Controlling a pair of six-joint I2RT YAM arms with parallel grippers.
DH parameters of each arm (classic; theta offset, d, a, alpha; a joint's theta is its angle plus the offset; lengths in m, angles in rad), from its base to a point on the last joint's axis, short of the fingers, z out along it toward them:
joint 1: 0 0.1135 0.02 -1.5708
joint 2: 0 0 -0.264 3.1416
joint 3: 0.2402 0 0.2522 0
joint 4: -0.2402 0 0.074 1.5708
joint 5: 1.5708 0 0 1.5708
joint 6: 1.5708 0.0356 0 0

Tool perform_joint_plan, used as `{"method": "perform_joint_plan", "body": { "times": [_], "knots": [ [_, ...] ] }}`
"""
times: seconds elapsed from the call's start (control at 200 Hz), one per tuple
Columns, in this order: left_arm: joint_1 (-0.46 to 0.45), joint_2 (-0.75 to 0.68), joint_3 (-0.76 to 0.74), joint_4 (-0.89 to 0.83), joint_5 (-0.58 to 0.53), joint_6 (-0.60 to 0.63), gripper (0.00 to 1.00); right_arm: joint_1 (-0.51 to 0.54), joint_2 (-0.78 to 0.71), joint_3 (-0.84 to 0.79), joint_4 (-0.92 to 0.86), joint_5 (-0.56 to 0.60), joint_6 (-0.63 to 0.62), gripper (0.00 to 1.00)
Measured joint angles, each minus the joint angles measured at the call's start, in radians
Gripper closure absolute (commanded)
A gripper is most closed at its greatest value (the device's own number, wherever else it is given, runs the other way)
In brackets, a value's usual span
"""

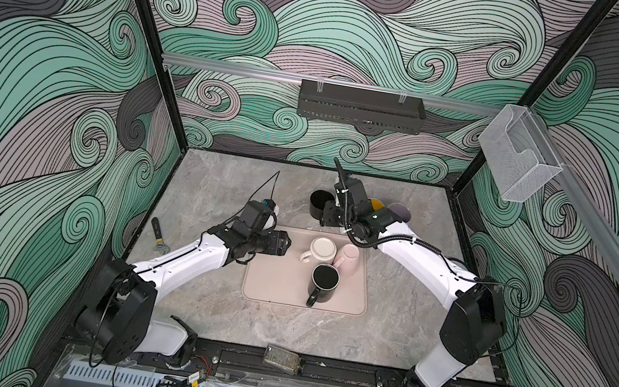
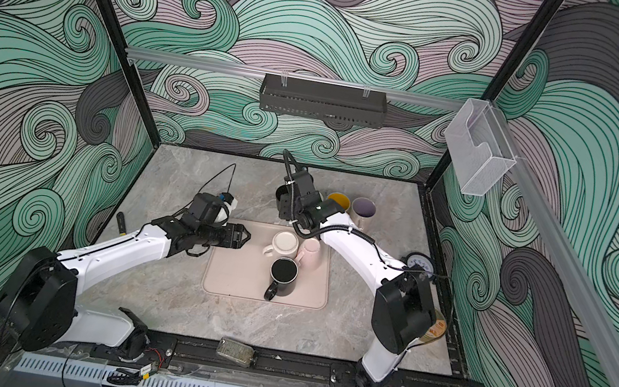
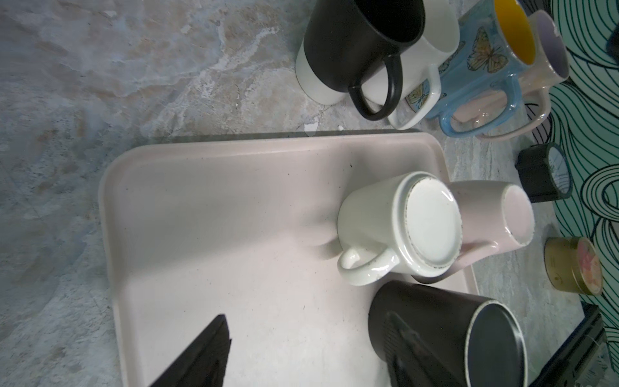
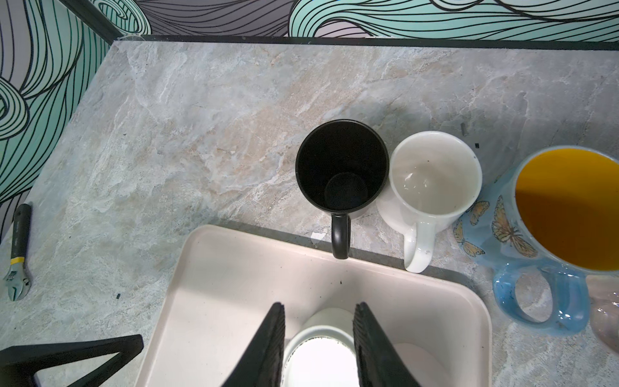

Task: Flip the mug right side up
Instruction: 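Open and raise the right gripper while the left moves toward the tray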

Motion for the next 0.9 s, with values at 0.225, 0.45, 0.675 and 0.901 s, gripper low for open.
{"method": "perform_joint_plan", "body": {
  "times": [0.225,0.45,0.675,0.901],
  "knots": [
    [-0.043,0.010,0.014,-0.029,-0.027,0.030,0.33,0.000,0.000,-0.007,0.000,-0.036,-0.012,0.63],
    [-0.068,0.045,0.046,-0.057,-0.072,0.063,0.31,0.000,-0.002,-0.016,0.000,-0.048,-0.015,0.63],
    [-0.096,0.095,0.087,-0.074,-0.119,0.101,0.25,0.000,-0.012,-0.041,-0.001,-0.048,-0.019,0.63],
    [-0.112,0.139,0.123,-0.097,-0.156,0.150,0.21,0.001,-0.021,-0.066,0.016,-0.039,-0.045,0.63]
  ]
}}
